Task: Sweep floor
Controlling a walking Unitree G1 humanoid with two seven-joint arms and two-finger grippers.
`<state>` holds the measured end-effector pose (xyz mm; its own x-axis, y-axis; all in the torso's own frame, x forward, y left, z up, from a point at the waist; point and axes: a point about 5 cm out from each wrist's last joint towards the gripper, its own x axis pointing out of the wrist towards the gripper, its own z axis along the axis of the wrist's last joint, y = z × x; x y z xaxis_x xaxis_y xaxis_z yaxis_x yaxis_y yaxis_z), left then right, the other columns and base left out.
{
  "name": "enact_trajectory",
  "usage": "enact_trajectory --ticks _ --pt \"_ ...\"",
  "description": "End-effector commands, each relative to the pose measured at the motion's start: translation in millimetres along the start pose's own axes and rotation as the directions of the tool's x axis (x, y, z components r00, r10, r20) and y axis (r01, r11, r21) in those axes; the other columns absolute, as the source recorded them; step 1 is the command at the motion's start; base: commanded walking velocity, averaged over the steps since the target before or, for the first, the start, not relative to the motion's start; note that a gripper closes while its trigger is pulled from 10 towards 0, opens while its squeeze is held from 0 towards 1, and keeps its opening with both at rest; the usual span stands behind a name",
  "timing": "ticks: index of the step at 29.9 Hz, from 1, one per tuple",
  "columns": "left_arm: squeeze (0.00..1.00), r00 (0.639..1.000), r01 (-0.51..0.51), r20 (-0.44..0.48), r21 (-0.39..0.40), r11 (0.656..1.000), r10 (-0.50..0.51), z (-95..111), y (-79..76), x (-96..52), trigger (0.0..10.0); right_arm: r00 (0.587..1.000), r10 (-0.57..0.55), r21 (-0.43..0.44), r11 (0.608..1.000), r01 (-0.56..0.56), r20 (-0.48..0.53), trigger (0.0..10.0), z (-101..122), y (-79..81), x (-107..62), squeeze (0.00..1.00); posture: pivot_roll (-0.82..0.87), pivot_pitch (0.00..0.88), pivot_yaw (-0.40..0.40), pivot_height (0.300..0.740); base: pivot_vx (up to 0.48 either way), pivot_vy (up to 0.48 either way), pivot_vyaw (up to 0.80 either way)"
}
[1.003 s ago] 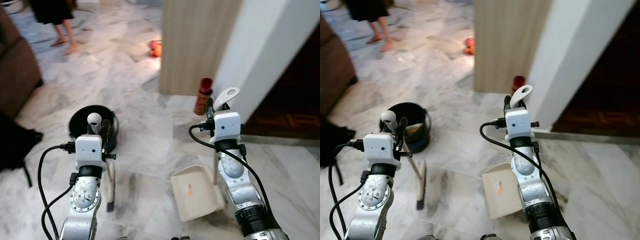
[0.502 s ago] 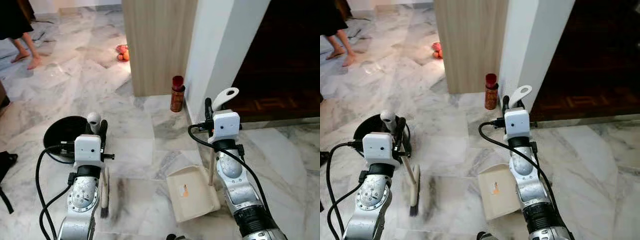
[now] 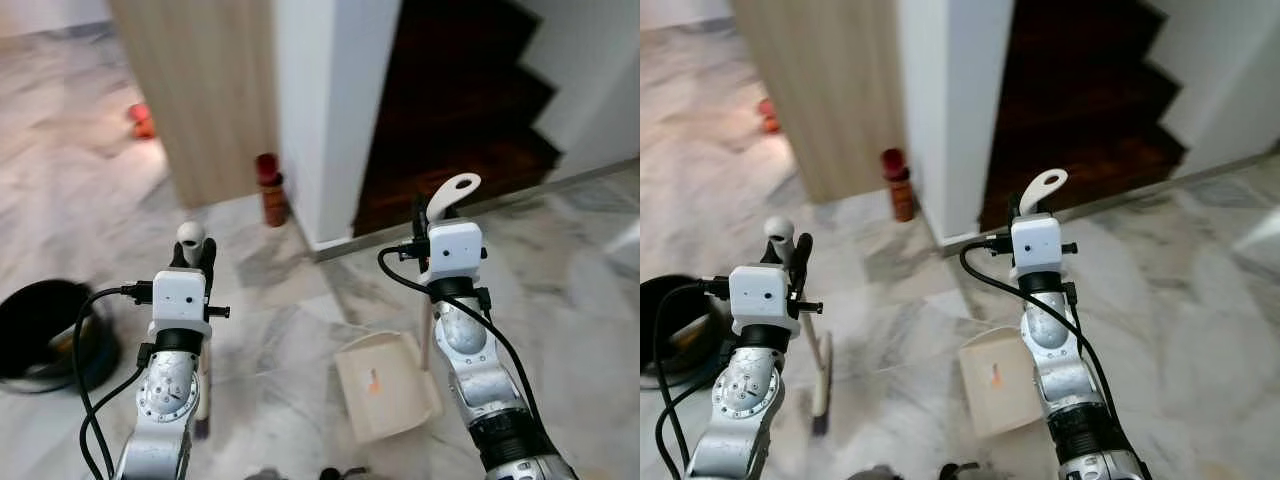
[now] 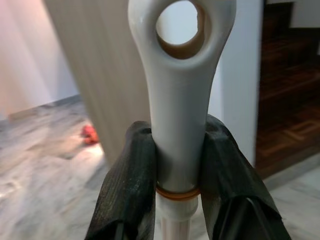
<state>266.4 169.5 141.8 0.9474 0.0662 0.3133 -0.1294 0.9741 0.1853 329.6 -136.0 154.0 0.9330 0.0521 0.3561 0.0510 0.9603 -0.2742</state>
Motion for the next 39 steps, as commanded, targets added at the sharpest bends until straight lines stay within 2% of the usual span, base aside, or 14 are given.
enact_trajectory --ticks 1,7,12,39 --pt "0.00 0.999 -0.013 0.038 0.014 1.000 0.012 6.2 3.9 1.6 10.0 1.000 -0.007 0.019 1.000 0.007 0.029 10.0 7.2 0.6 3.2 0.00 0.10 0.132 0.018 0.740 0.000 0.000 -0.80" --pt "0.00 0.999 -0.012 0.038 0.027 1.000 0.011 6.3 3.3 1.7 10.0 1.000 -0.006 0.018 1.000 0.006 0.029 10.0 7.1 -0.3 3.5 0.00 0.10 0.135 0.017 0.740 0.000 0.000 -0.80" --pt "0.00 0.999 -0.012 0.038 0.030 0.999 0.011 6.0 3.3 1.4 10.0 1.000 -0.005 0.015 1.000 0.005 0.028 10.0 7.2 -0.3 3.4 0.00 0.10 0.138 0.015 0.740 0.000 -0.404 -0.80" --pt "0.00 0.999 0.003 0.045 0.023 1.000 -0.004 6.5 4.8 6.7 10.0 0.999 -0.025 0.019 1.000 0.025 0.020 10.0 5.7 -0.4 1.3 0.00 0.10 0.134 0.035 0.740 0.000 0.000 -0.80"
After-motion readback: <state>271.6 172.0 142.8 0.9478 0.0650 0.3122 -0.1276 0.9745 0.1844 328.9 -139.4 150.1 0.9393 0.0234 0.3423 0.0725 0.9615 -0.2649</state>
